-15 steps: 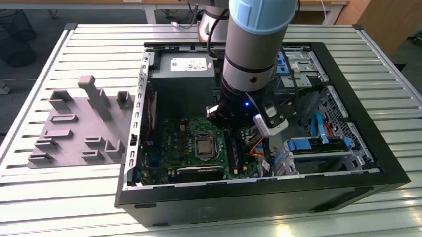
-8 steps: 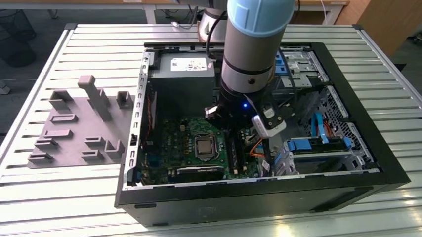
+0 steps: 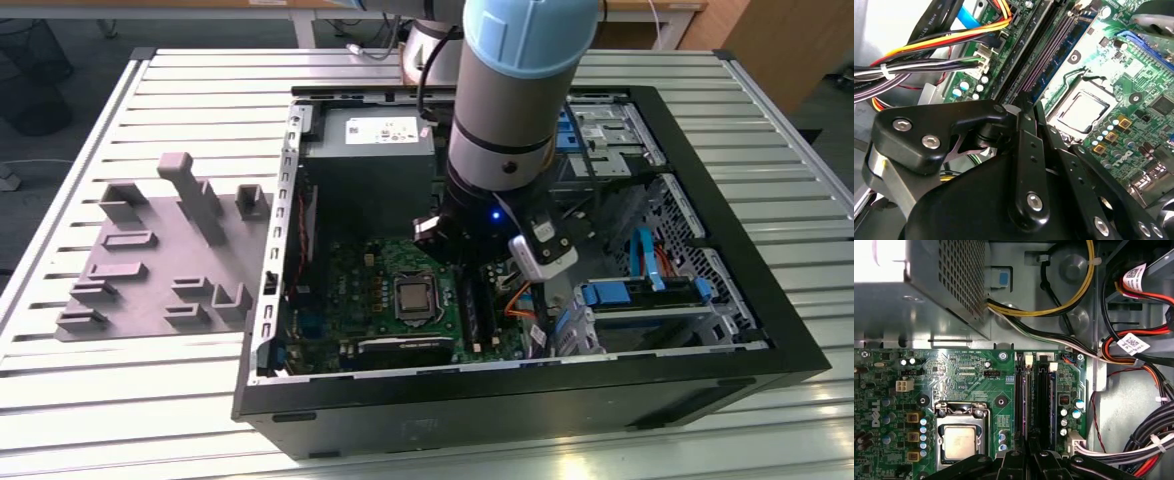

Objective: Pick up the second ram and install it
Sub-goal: 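Insert the second ram into the second slot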

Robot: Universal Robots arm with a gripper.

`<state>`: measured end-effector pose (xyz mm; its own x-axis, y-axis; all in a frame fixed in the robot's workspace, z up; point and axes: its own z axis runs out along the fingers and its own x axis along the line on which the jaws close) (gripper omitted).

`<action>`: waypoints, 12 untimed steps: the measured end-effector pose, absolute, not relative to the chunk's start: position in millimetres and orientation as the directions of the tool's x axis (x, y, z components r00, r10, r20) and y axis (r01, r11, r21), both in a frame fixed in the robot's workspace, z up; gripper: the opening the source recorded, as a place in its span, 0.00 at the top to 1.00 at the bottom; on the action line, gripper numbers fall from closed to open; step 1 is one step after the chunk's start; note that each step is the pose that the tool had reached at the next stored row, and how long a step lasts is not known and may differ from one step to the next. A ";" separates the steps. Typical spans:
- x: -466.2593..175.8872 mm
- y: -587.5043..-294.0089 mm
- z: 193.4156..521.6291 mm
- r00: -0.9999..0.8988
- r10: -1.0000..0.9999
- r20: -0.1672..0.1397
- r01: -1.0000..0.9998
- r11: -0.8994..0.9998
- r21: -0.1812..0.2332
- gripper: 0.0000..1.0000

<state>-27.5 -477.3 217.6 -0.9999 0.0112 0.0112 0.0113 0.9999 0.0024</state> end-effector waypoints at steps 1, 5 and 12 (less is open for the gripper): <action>-27.5 -477.3 218.7 -1.000 0.011 0.011 0.011 1.000 0.003 0.86; -27.2 -477.2 221.5 -1.000 0.011 0.012 0.011 1.000 0.003 0.86; -23.4 -477.3 221.7 -1.000 0.011 0.022 0.011 1.000 0.003 0.86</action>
<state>-23.4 -477.3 221.7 -0.9997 0.0112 0.0223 0.0113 0.9999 0.0027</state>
